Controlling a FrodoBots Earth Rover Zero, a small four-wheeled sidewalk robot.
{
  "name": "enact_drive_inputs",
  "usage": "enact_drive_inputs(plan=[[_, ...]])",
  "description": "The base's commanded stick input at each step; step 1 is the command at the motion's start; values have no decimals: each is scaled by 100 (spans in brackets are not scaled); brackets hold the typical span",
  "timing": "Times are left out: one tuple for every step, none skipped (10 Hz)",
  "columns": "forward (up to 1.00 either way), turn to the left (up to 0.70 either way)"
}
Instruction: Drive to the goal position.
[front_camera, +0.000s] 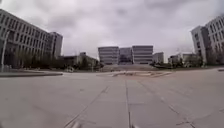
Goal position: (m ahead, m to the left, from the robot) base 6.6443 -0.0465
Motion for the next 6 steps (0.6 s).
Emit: enact_drive_inputs(plan=[[70,0],[70,0],[70,0],[70,-2],[70,-6],[70,-9]])
